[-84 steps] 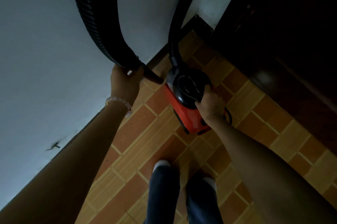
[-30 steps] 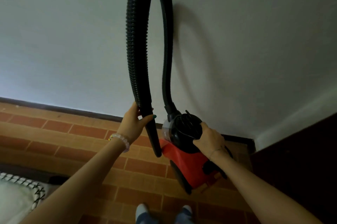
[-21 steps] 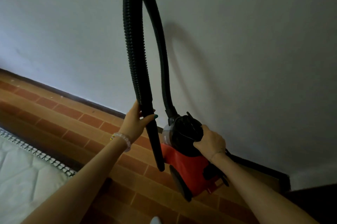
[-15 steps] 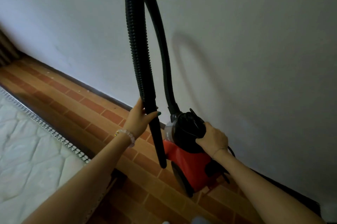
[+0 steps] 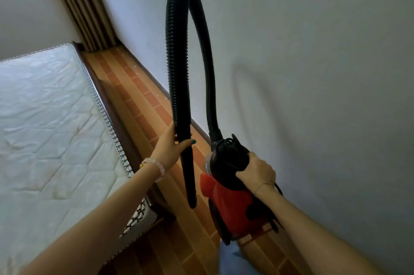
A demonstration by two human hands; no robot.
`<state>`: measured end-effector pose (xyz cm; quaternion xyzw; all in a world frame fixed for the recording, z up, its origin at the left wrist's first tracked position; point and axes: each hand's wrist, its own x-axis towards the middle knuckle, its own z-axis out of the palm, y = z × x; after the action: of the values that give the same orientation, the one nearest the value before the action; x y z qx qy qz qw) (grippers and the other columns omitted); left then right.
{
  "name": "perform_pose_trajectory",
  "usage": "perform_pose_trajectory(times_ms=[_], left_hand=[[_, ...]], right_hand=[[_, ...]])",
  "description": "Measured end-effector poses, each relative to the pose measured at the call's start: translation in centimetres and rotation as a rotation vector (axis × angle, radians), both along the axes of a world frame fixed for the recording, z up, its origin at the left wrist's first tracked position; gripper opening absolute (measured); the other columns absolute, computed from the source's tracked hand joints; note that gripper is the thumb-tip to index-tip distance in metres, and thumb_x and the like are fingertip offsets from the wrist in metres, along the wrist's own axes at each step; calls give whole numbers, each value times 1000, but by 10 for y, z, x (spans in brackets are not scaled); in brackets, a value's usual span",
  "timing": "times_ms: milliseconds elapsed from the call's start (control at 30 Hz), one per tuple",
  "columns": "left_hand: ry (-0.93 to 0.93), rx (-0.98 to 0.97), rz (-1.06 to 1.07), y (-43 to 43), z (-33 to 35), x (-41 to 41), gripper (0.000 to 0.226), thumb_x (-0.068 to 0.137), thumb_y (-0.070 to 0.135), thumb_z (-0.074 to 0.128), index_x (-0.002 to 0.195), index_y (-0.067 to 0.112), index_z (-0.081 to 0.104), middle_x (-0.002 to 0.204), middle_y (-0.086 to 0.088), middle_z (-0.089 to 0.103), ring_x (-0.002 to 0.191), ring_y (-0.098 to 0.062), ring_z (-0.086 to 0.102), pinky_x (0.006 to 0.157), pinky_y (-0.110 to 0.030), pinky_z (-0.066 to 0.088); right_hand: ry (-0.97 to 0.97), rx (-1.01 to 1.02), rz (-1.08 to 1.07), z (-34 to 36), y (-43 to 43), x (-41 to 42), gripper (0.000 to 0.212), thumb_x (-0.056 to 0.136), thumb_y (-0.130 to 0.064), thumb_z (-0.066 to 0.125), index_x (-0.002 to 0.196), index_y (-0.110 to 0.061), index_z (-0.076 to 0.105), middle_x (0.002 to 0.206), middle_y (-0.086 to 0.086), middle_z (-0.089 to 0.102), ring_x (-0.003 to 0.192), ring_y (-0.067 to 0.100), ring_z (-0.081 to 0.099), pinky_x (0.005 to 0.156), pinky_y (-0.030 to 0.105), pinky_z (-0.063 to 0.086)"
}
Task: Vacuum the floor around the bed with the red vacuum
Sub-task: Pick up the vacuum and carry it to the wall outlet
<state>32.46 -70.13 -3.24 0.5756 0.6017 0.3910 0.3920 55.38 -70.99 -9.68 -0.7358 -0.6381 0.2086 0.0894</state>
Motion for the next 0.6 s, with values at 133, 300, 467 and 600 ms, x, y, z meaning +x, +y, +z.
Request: perform_pose_trajectory(times_ms=[133, 300, 467, 600], left_hand=[[3, -15, 156, 34, -3, -12, 49, 82, 6, 69, 122, 23, 46, 104, 4, 62, 102, -15, 60, 92, -32, 50], [-16, 23, 329, 72, -2, -28, 55, 82, 7, 70, 129, 20, 45, 102, 19, 56, 91, 2, 56, 87, -21, 45], [-16, 28, 428, 112, -5, -71, 45, 82, 8, 69, 118, 23, 47, 96, 17, 58, 88, 4, 56, 81, -16, 44], [-31, 4, 465, 156, -13, -113, 47, 81, 6, 70, 120, 20, 48, 97, 12, 60, 90, -6, 59, 85, -22, 46]], right_hand=[[1, -36, 102, -1, 57, -15, 42, 75, -28, 64, 115, -17, 53, 93, 6, 67, 85, 26, 65, 67, 28, 48], [-5, -50, 244, 1, 123, -43, 40, 75, -29, 63, 112, -17, 53, 94, 5, 67, 85, 26, 64, 65, 26, 45], [-8, -57, 339, 1, 186, -83, 42, 74, -28, 63, 113, -18, 53, 91, 3, 67, 81, 24, 63, 63, 25, 44], [-16, -59, 381, -3, 238, -128, 40, 73, -27, 64, 112, -19, 54, 86, 1, 65, 69, 19, 54, 60, 24, 41]])
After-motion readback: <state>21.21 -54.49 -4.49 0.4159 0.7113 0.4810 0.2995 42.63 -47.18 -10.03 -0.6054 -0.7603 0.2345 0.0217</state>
